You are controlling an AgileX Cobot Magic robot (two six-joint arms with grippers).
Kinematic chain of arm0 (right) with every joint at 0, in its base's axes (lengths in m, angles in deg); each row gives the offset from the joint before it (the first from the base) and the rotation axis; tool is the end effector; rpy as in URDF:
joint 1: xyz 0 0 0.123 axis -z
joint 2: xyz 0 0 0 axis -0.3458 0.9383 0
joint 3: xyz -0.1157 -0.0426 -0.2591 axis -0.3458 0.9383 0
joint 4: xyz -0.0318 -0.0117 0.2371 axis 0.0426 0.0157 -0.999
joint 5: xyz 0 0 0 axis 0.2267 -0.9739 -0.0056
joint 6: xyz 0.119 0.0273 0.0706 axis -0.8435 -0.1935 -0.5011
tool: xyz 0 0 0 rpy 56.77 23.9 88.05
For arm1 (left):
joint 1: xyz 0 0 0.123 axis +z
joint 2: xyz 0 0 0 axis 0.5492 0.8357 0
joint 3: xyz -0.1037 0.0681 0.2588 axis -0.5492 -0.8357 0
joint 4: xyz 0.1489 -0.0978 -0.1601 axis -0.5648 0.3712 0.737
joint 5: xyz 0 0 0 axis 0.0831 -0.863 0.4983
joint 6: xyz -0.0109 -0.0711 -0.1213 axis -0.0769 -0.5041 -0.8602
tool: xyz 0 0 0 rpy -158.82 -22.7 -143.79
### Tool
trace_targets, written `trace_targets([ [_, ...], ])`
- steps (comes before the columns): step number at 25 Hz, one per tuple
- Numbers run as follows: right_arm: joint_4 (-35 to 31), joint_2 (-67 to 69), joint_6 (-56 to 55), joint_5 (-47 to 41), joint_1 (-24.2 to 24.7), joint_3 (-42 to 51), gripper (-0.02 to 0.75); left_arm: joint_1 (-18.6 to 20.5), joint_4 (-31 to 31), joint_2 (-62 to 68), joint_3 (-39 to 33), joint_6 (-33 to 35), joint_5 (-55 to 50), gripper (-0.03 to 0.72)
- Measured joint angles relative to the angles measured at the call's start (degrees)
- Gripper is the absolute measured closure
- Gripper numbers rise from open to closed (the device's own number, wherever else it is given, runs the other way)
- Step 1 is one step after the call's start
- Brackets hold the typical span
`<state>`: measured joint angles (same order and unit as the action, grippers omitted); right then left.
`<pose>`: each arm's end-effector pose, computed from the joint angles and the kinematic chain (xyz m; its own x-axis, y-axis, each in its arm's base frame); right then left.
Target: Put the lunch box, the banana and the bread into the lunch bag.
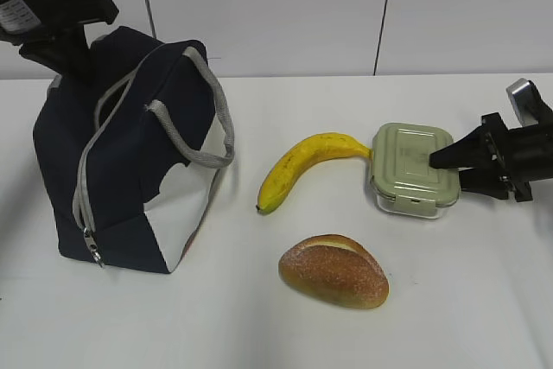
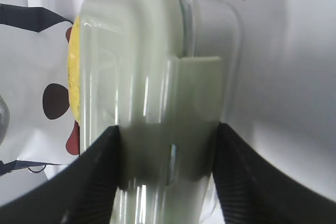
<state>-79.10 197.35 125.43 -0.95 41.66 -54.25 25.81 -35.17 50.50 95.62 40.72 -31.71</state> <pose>0.3923 -0.0250 0.0909 -0.9236 0.2665 -0.2757 -0.0723 0.5850 0.8078 0.3940 -0.0806 0.2648 -0.9472 0.1188 -0.2979 0.1819 0.9640 -0.1941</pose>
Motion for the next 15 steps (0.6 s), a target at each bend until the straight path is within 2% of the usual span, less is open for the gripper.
trace_targets([
  [8, 1.85, -0.67, -0.95, -0.87, 0.0, -2.93, 0.351, 0.0, 2.39, 0.0, 0.0, 0.0, 0.28, 0.691],
  [15, 1.96, -5.26, -8.82, -0.97, -1.62, -8.23, 0.351, 0.0, 8.85, 0.0, 0.0, 0.0, 2.25, 0.691],
])
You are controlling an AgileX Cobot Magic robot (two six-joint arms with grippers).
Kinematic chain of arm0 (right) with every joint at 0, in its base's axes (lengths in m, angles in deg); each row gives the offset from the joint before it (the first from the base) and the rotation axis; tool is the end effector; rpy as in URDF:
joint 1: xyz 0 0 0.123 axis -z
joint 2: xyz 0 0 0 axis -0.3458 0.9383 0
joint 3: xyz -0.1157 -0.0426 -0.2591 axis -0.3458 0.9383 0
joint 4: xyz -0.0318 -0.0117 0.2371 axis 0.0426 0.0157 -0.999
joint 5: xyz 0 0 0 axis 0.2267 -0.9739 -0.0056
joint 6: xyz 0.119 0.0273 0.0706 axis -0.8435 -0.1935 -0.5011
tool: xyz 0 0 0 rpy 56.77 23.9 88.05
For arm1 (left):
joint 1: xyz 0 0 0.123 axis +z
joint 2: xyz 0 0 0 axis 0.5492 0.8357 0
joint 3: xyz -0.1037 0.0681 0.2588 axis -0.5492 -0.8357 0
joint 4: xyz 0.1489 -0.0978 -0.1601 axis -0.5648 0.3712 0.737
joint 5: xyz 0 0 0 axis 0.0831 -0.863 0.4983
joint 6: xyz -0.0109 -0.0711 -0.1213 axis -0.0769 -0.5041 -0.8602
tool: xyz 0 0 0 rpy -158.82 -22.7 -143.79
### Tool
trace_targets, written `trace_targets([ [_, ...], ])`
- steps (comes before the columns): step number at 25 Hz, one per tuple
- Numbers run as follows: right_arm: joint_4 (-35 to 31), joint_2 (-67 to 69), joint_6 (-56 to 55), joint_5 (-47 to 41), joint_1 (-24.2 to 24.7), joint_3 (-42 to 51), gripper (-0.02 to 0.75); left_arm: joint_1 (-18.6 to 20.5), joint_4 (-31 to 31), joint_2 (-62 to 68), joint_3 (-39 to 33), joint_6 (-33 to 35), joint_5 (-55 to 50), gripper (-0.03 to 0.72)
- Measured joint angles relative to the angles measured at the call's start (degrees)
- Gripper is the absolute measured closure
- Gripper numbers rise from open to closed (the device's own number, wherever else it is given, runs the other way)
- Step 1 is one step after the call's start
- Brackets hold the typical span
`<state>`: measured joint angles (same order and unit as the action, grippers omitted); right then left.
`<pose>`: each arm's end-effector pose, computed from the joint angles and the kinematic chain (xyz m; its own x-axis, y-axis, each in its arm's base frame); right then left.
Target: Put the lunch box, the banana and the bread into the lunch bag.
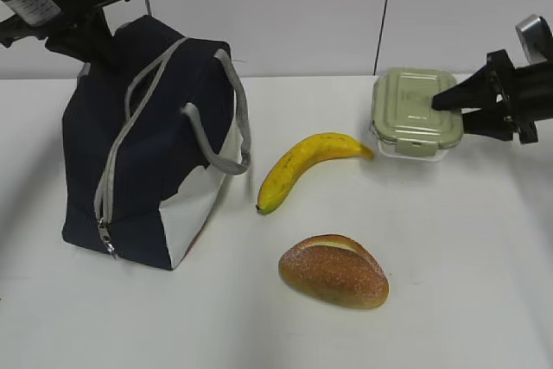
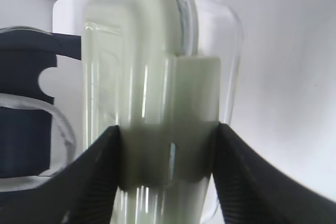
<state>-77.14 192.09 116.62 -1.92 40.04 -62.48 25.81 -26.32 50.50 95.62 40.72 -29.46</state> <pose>0.4182 -0.0235 0.1541 -0.8889 0.2707 -0.3697 -0.1378 0.6114 0.7792 0.3970 -0.1001 0.2723 -0.9433 0.0527 -0.3278 0.1698 0.9249 -0.3401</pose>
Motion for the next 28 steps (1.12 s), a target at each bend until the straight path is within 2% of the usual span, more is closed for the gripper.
trace_targets([
  [7, 2.75, -4.61, -12.48, -1.32, -6.95, -7.14, 0.351, 0.0, 4.95, 0.05, 0.0, 0.0, 0.75, 0.691],
  [14, 3.57, -5.42, -26.82, -2.91, -18.13, -18.22, 0.351, 0.0, 9.85, 0.09, 0.0, 0.0, 0.75, 0.691],
  [22, 9.93, -5.42, -31.82, -4.39, -29.45, -22.59, 0.352, 0.0, 10.9, 0.09, 0.0, 0.0, 0.69, 0.691],
  [24, 12.66, -5.42, -32.22, -4.39, -31.28, -22.59, 0.352, 0.0, 10.92, 0.09, 0.0, 0.0, 0.63, 0.691],
  [28, 13.69, -3.54, -33.07, -4.13, -32.07, -22.59, 0.352, 0.0, 11.09, 0.09, 0.0, 0.0, 0.25, 0.691],
])
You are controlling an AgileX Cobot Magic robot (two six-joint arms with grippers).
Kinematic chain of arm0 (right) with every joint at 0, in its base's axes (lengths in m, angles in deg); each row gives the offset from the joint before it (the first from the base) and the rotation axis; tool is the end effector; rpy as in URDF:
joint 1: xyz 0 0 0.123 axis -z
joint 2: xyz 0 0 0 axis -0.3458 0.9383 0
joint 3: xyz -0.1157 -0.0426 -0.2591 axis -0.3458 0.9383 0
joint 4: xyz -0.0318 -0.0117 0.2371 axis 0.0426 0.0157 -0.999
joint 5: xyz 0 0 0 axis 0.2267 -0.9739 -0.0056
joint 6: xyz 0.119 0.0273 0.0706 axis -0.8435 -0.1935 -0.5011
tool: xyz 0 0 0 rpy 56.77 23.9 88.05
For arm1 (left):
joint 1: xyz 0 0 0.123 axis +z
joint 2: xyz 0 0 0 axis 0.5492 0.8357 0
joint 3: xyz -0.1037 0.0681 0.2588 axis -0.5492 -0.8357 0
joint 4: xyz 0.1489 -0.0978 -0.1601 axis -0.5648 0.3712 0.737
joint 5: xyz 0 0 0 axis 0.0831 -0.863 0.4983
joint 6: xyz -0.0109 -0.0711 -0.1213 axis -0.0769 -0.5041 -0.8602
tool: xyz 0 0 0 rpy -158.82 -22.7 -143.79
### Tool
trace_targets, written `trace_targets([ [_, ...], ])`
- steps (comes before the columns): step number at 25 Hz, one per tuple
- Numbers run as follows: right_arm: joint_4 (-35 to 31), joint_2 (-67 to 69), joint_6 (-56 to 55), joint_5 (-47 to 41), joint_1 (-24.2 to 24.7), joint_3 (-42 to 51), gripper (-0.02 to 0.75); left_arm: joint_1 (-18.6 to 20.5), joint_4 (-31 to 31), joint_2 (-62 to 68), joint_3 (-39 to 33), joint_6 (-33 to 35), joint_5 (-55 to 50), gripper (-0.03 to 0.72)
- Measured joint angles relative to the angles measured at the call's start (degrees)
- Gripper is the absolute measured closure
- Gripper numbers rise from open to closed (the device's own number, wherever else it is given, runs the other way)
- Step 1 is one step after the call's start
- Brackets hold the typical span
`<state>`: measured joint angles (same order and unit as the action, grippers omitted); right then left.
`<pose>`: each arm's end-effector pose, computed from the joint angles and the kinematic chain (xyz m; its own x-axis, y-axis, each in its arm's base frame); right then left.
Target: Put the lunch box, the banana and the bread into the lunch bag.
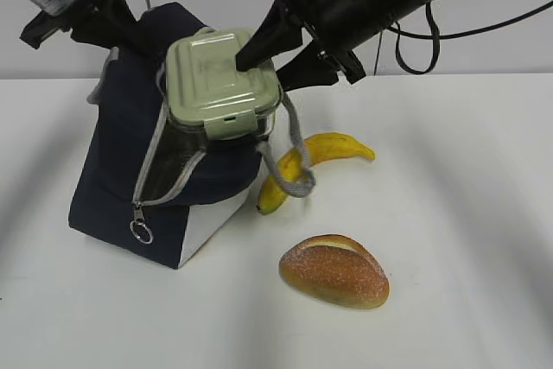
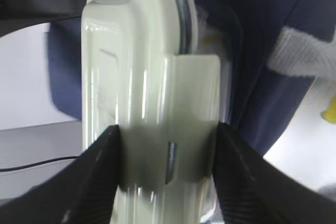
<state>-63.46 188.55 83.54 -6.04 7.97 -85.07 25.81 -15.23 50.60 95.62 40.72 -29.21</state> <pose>0.4026 0.1994 0.2574 -0.9371 -0.1255 -0.3257 -0.3369 0.5694 0.7499 0.3954 -0.1226 0.2831 -0.9508 -0.0183 -0.3091 0.1509 0.8443 -0.5141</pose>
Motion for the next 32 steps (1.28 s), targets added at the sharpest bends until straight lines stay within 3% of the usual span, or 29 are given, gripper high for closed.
trace_targets([
  [8, 4.77, 1.23, -4.9, 7.62, -1.12, 0.0, 0.353, 0.0, 0.9, 0.0, 0.0, 0.0, -0.99, 0.691],
  [18, 19.55, 1.35, -21.07, 23.61, -14.31, 0.0, 0.353, 0.0, 0.8, 0.0, 0.0, 0.0, -1.39, 0.691],
  [28, 19.78, 7.37, -22.6, 29.2, -17.44, 0.0, 0.35, 0.0, -0.69, 0.0, 0.0, 0.0, -1.39, 0.691],
  [32, 17.54, 8.14, -20.34, 31.54, -17.91, 0.0, 0.308, 0.0, -1.87, 0.0, 0.0, 0.0, -1.39, 0.691],
])
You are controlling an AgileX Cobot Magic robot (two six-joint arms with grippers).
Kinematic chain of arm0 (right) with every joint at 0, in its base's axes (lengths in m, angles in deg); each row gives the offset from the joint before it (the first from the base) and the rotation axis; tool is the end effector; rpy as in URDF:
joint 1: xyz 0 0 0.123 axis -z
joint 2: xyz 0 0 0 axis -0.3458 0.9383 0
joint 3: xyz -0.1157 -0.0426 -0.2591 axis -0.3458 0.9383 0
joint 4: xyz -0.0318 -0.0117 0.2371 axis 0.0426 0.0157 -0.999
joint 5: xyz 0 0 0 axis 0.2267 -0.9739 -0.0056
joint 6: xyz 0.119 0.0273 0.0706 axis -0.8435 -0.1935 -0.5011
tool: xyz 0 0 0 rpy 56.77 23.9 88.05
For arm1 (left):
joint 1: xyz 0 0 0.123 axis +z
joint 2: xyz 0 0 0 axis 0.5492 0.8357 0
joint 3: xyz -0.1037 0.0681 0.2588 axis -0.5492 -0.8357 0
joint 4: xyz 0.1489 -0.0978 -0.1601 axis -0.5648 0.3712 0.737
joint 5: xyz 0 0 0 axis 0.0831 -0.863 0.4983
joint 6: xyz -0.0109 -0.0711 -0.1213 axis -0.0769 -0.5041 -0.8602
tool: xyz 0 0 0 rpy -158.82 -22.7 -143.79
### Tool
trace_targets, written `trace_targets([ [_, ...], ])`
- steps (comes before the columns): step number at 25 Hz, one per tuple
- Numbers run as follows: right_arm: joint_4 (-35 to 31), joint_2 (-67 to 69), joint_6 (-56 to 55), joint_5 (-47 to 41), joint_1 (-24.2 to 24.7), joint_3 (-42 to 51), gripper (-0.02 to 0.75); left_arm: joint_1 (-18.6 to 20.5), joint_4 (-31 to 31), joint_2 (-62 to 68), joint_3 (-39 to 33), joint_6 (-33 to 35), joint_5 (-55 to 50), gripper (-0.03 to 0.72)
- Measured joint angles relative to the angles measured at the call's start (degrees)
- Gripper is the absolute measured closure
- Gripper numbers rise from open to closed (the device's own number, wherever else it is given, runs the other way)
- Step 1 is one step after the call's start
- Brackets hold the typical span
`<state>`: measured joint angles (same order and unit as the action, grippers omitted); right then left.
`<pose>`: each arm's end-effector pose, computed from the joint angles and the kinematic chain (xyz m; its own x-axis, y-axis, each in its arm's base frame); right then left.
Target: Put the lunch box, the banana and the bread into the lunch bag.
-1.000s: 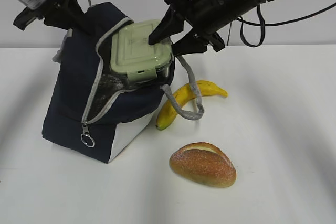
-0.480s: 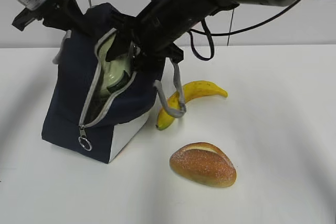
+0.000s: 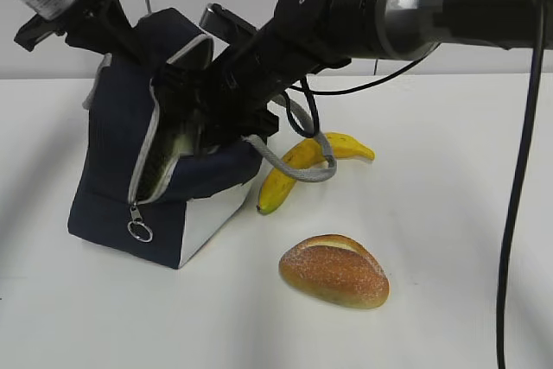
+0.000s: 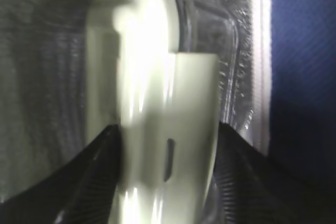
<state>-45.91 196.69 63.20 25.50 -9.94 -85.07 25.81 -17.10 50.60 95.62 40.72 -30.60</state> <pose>0.4144 0.3025 0.1806 -0.9128 0.0242 -0.4077 -0.2391 0.7775 0.5817 0.3925 -0.1191 0.2800 -0.9559 0.0055 -0.2938 0.1547 0.8595 -0.4872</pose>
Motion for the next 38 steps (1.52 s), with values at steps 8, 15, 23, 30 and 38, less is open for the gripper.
trace_targets([
  [8, 2.74, -2.16, 3.28, -6.61, 1.48, -2.77, 0.225, 0.0, -2.72, 0.0, 0.0, 0.0, 0.0, 0.691],
  [15, 9.5, -6.46, 3.56, -19.95, 6.25, -8.89, 0.226, 0.44, -8.27, 0.0, 0.0, 0.0, -0.26, 0.691],
  [23, 26.38, -7.06, -7.03, -32.82, 9.59, -11.36, 0.227, 3.35, -10.62, 0.0, 0.0, 0.0, -0.75, 0.691],
  [30, 33.44, -6.39, -22.35, -32.56, 9.92, -11.36, 0.227, 3.35, -10.56, 0.0, 0.0, 0.0, -0.86, 0.691],
  [38, 32.3, -0.4, -36.5, -30.63, 9.92, -11.46, 0.227, 3.35, -10.39, 0.0, 0.0, 0.0, -0.97, 0.691],
])
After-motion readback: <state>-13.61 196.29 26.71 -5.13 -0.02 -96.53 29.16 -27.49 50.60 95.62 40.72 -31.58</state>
